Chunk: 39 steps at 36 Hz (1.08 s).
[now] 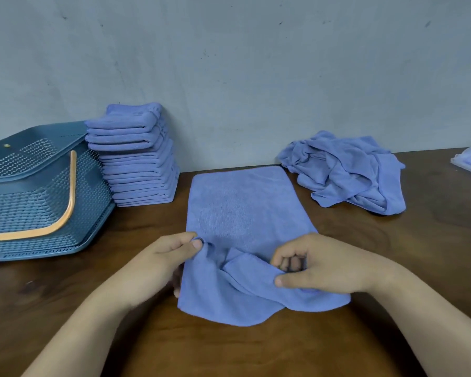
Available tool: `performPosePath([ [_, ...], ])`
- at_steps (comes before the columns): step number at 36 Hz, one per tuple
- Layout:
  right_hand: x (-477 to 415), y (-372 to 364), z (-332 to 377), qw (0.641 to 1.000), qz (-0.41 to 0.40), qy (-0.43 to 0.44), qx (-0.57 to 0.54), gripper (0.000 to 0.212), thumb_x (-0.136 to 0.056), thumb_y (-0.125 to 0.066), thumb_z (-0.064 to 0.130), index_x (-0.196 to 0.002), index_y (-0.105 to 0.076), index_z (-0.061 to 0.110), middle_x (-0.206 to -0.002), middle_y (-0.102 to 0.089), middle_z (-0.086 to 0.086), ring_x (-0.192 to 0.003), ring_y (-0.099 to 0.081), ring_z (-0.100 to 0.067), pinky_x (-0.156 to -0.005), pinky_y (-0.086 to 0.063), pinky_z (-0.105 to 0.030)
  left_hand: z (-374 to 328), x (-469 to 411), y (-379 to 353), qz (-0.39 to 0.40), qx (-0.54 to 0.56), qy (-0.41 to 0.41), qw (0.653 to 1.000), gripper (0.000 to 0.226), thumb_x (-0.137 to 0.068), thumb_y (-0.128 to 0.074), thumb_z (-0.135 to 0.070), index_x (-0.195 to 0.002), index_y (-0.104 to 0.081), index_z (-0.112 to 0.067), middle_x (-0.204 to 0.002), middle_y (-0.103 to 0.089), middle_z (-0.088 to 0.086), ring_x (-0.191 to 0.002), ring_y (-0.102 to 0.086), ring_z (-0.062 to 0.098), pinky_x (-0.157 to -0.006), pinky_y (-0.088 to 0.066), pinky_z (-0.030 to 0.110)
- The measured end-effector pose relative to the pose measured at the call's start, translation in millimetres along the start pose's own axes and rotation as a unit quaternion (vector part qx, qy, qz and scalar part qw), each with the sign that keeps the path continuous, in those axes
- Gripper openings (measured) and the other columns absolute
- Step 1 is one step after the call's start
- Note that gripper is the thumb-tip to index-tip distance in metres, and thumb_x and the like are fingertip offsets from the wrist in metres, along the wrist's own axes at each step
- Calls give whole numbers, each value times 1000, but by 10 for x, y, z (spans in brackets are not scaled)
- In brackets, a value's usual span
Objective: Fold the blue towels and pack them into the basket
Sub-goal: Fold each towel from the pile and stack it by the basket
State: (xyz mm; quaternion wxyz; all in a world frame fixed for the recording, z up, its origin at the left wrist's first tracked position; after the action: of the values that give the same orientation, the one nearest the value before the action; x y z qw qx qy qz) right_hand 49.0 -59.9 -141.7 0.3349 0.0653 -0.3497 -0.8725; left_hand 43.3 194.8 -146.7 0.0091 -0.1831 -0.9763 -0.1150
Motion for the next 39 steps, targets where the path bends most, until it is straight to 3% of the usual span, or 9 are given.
performPosePath([
  [3, -17, 16, 29, 999, -26, 10, -19, 11, -99, -72, 43, -100, -79, 34, -92, -75, -4, -81, -68, -27, -82, -56, -44, -56, 37, -59, 32, 53, -12, 998, 69, -104, -62, -55, -114, -57, 13, -88, -59, 38, -73, -54, 39, -69, -44, 44],
  [6, -19, 108, 77, 995, -90, 35, -6, 10, -101, -72, 37, -96, -81, 35, -96, -75, 8, -88, -70, -11, -88, -56, -38, -113, 64, -77, 43, 93, -33, 994, 55, -106, -59, -41, -121, -64, 12, -113, -56, 50, -98, -55, 45, -85, -37, 56],
  [10, -29, 327, 69, 979, -156, 62, -118, 22, -105, -62, 21, -84, -70, 20, -82, -62, 12, -79, -55, -5, -82, -41, -22, -174, 40, 61, 4, 117, -79, 990, 41, -102, -64, -39, -99, -71, 2, -68, -58, 16, -59, -53, 25, -59, -41, 34],
  [16, -125, 787, -561, 888, -385, -84, -236, 19, -108, -55, 33, -112, -71, 23, -112, -70, -2, -100, -63, -22, -101, -46, -38, 77, -167, 532, -307, 253, -62, 915, 40, -102, -62, -45, -131, -70, -19, -131, -74, 11, -129, -67, 33, -111, -49, 53],
  [19, -233, 731, -697, 896, -346, -111, -255, 42, -105, -61, 37, -146, -54, 42, -138, -60, 15, -116, -62, -4, -103, -48, -28, 231, -279, 558, -298, 192, -19, 935, 56, -102, -58, -55, -148, -51, -25, -125, -77, 2, -118, -74, 23, -106, -54, 51],
  [24, -249, 616, -735, 945, -276, -112, -134, 38, -101, -68, 23, -136, -66, 39, -126, -55, 31, -130, -47, 3, -100, -38, -19, 422, -262, 466, -236, 21, 54, 970, 95, -78, -79, -54, -160, -34, -38, -119, -77, -16, -103, -76, 9, -104, -53, 39],
  [31, -187, 591, -622, 966, -233, -114, -26, 43, -94, -74, 15, -130, -68, 37, -130, -56, 30, -119, -50, 9, -89, -38, -8, 279, -274, 277, -119, -133, 23, 984, 42, -85, -85, -40, -121, -66, -52, -93, -76, -2, -79, -70, 17, -83, -51, 36],
  [34, -91, 570, -612, 978, -164, -126, -25, 36, -85, -80, 14, -104, -76, 44, -92, -61, 40, -84, -59, 16, -68, -43, -8, 269, -193, 219, -32, -137, 40, 989, 25, -83, -84, -29, -106, -78, -34, -86, -74, 1, -74, -65, 16, -78, -50, 32],
  [39, 139, 362, -450, 988, 39, -131, -74, 19, -87, -85, 26, -103, -79, 32, -82, -61, -2, -71, -62, -12, -67, -56, -25, 289, 27, 98, 147, -135, 93, 975, 21, -87, -86, -31, -105, -81, -20, -86, -76, 18, -73, -69, 20, -73, -52, 30],
])
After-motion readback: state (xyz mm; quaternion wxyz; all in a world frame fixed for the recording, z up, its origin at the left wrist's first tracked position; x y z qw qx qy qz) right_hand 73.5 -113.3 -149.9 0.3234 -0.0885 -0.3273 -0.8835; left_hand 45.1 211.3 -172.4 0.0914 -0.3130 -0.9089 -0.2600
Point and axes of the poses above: each hand's wrist, its own x-axis away from the middle knuckle, its own y-axis out of the back of the hand, z = x × y, the point moved 8 cm from there along -x, towards the middle knuckle
